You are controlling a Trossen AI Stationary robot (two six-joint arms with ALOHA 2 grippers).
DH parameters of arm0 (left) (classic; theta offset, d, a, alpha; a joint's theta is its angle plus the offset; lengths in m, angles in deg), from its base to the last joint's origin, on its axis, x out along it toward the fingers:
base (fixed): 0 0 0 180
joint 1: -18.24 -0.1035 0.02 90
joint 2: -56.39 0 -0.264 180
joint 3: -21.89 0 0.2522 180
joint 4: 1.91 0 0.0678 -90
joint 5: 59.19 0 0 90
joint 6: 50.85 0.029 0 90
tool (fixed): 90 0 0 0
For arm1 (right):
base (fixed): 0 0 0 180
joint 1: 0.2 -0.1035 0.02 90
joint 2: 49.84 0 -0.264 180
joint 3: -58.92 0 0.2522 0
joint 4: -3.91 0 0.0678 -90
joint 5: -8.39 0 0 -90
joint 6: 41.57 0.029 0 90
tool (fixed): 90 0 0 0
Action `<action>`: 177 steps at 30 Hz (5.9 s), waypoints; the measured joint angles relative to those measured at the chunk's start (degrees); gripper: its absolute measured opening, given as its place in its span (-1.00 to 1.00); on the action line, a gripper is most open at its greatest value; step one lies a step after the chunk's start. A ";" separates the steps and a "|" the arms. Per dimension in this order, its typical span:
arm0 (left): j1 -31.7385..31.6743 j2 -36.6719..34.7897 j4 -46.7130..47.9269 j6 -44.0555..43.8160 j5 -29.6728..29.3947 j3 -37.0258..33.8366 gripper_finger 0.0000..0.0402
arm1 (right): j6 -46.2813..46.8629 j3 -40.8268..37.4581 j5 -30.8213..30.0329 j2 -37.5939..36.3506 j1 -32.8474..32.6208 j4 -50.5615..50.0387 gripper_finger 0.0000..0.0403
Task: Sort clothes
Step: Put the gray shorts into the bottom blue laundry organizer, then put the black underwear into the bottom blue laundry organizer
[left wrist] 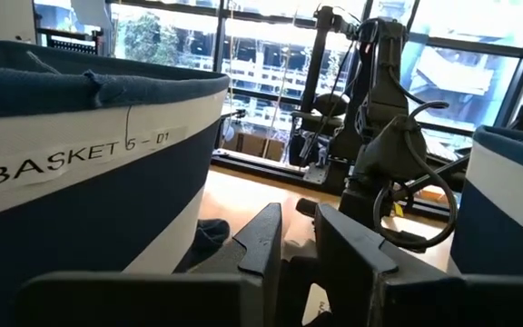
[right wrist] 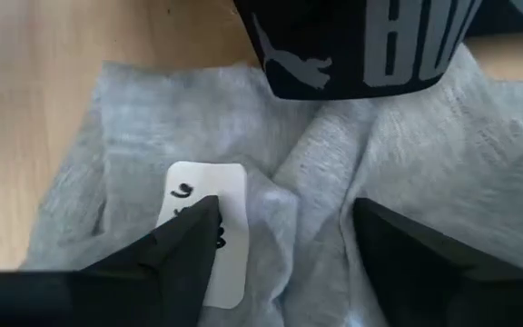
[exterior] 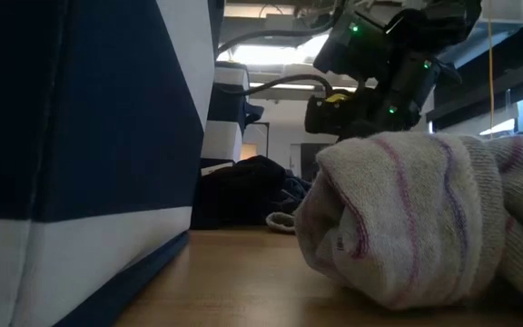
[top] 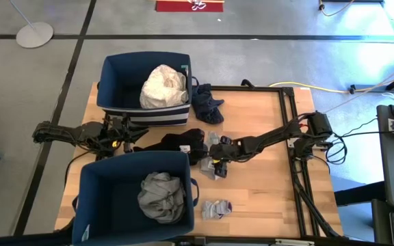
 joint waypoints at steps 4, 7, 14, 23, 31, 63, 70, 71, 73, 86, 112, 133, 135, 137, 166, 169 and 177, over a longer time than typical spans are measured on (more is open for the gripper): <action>0.00 0.00 -0.90 -0.02 0.00 0.00 -0.70 | -0.04 0.02 -1.07 0.08 0.02 -1.03 -0.17; 0.00 0.00 -3.40 -0.78 0.00 0.00 -0.70 | -0.76 0.04 -1.55 0.12 0.02 -1.88 -0.60; 0.00 0.00 -11.66 3.25 0.00 0.10 -0.70 | -2.88 1.73 -1.97 -2.57 0.98 -6.58 -0.82; 0.04 1.00 -11.94 2.67 6.09 5.52 -0.70 | -7.66 9.57 -9.69 -12.65 0.87 -23.57 -0.93; 0.04 4.52 -9.66 5.52 10.75 14.50 -0.70 | -16.72 18.12 -13.04 -17.50 0.85 -25.00 -0.92; -0.09 35.01 -15.48 21.96 2.91 27.04 0.20 | -49.48 35.82 -6.94 -12.80 0.82 3.75 -0.92; 0.02 36.35 -17.28 12.09 5.27 27.04 0.41 | -51.77 35.82 -6.05 -10.99 0.83 5.19 -0.92; 0.02 36.97 -17.42 11.14 6.02 27.04 0.41 | -52.15 35.86 -5.65 -10.23 0.83 6.89 -0.92; 0.02 38.69 -18.72 9.08 7.56 27.04 0.42 | -53.22 35.83 -5.63 -9.01 0.83 8.16 -0.92; -0.05 45.35 -23.23 13.21 8.70 29.16 0.42 | -54.88 35.80 -1.19 -5.98 0.87 16.09 -0.91; 2.15 41.93 -2.96 14.38 11.31 35.85 -0.94 | -51.35 35.91 -18.03 -12.49 -5.88 10.11 0.18; 15.47 61.22 49.40 -8.23 22.80 60.51 -0.90 | -27.33 35.85 -30.73 -16.49 -5.49 -27.87 0.28; 16.20 62.45 50.25 -9.72 22.96 60.33 -0.90 | -26.04 35.85 -30.73 -16.49 -5.53 -28.99 0.28; 16.72 63.66 50.55 -10.78 22.97 60.33 -0.90 | -25.00 35.85 -30.73 -16.49 -5.53 -30.08 0.28; 10.21 64.31 63.37 -15.76 25.48 71.72 0.03 | -20.28 33.05 -30.74 -16.45 -5.53 -35.85 0.28; 10.21 63.22 65.67 -14.00 19.55 74.02 0.03 | -20.05 33.05 -30.72 -16.45 -5.05 -35.98 0.28; 11.02 55.16 68.84 -11.52 3.73 73.66 0.03 | -14.89 29.38 -28.15 -16.96 -0.98 -38.71 0.28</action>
